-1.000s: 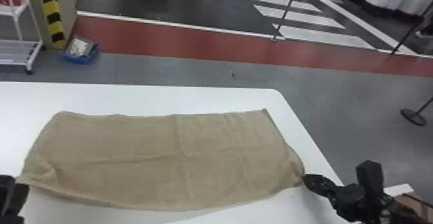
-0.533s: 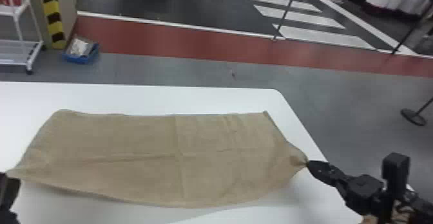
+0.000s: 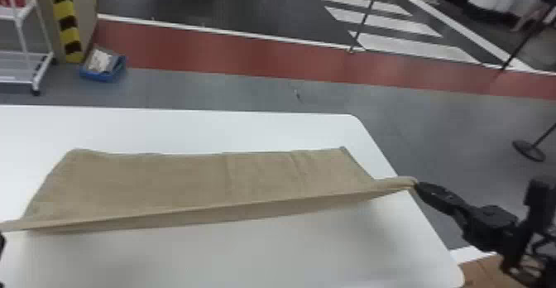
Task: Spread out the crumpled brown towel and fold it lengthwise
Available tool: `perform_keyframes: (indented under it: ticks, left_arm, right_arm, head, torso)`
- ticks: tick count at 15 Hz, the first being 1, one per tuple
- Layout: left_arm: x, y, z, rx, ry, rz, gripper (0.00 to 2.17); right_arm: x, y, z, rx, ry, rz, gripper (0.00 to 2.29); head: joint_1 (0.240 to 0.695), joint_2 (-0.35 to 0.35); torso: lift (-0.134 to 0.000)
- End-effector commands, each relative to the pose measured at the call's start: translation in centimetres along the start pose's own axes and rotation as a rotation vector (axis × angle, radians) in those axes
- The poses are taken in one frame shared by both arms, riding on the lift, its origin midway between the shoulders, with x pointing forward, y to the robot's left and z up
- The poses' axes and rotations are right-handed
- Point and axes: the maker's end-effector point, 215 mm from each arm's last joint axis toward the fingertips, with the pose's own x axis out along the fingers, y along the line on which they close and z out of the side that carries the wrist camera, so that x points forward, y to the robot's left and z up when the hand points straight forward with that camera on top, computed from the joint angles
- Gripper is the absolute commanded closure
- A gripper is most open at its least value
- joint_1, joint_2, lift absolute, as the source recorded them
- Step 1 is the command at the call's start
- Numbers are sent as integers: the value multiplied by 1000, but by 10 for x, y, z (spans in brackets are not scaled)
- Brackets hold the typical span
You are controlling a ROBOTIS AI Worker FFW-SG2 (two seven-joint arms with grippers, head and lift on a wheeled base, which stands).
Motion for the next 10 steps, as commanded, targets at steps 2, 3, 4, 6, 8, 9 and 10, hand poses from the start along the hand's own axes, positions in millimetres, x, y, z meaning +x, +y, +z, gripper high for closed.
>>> perform_keyframes:
  ticks: [2,3,4,6,8,9,10]
  left_arm:
    - [21,3,17,-8,-25,14,1420]
    - [37,2,22,-12,-32,16,1420]
    - [57,2,27,-27,-36,11,1416]
    - [96,10,47,-76,-54,7,1420]
    - [137,28,85,-116,-110,28,1420]
    - [152,33,98,-117,-122,36,1420]
    - [166,37,114,-127,-138,35,1420]
  right_arm:
    - [22,-10,13,57,-28,-21,1656]
    - [36,-13,19,60,-39,-32,1656]
    - [55,-10,23,61,-42,-28,1656]
    - [97,2,40,37,-41,-21,1656]
    - [142,14,64,34,-39,-8,1656]
    - [160,19,73,32,-30,-8,1656]
    - [179,26,83,26,-28,-8,1656]
  head:
    - [695,-350]
    - [695,-350]
    - [695,-350]
    - [695,-334]
    - [695,-286]
    - [695,-264]
    - [695,-239]
  torso:
    - [-124]
    - [-124]
    - [-124]
    - [-124]
    - [-124]
    - [-124]
    - [-124]
